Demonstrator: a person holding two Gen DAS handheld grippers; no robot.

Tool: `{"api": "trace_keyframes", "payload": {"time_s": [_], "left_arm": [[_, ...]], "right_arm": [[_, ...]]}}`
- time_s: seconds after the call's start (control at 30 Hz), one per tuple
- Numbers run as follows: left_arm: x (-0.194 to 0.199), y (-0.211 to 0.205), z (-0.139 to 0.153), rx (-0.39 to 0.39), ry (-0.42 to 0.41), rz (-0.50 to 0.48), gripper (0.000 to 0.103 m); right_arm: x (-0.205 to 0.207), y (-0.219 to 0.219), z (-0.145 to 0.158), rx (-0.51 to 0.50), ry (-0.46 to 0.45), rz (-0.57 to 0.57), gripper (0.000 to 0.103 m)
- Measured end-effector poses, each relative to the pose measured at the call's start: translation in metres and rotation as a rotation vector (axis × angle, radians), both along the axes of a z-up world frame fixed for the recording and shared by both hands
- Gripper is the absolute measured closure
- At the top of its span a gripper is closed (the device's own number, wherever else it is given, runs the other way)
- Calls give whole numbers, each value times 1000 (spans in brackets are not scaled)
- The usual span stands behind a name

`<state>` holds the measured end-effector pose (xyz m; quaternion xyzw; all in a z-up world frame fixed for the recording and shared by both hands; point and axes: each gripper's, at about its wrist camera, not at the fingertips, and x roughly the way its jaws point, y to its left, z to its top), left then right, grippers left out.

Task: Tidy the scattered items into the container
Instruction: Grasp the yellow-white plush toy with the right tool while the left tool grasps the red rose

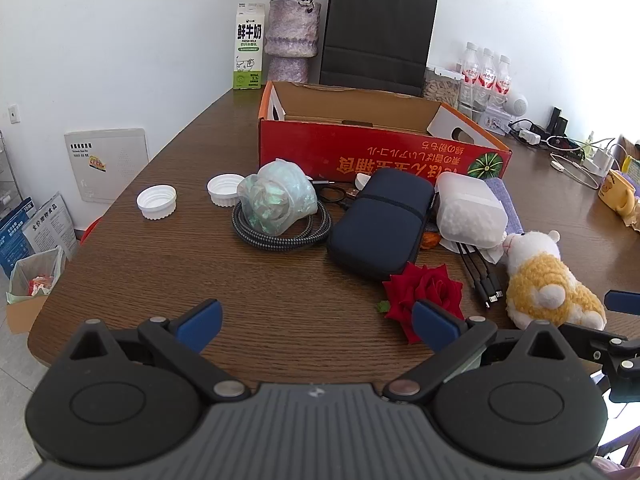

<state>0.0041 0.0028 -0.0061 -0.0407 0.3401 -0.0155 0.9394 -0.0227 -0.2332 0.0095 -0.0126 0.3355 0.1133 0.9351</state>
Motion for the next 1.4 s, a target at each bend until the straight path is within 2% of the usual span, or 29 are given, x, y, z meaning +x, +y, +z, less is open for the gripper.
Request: {"api": "trace_keyframes", "payload": {"time_s": [0.33, 0.6, 0.9, 1.07, 1.13, 1.17, 1.23, 1.27, 1.37, 1.4], "left_arm": [[-1, -7, -5, 7, 4, -16, 0], [12, -23, -2, -2, -2, -120, 0], [33, -42, -15, -13, 56, -142, 0], [38, -47, -22, -21, 63, -134, 1], [40, -47, -24, -33, 72, -136, 12], [42, -48, -25, -38, 82, -141, 22], [41, -49, -24, -34, 72, -154, 32], [40, -50, -24, -46, 71, -170, 47], [37, -54, -22, -39, 62, -185, 58], [36, -53, -22, -42, 59, -186, 61]], "right_arm": [[0, -2, -5, -6, 2, -3, 0], [8, -4, -9, -39, 20, 0, 0], [20, -3, -18, -103, 6, 50, 0], [26, -2, -23, -120, -12, 88, 8], [28, -2, -25, -117, -19, 113, 13], [29, -2, -25, -114, -22, 126, 16], [30, -1, -25, -103, -24, 165, 30], [31, -1, -25, -96, -21, 179, 34], [32, -2, -25, -77, -15, 205, 52], [31, -3, -24, -73, -17, 210, 55]]}}
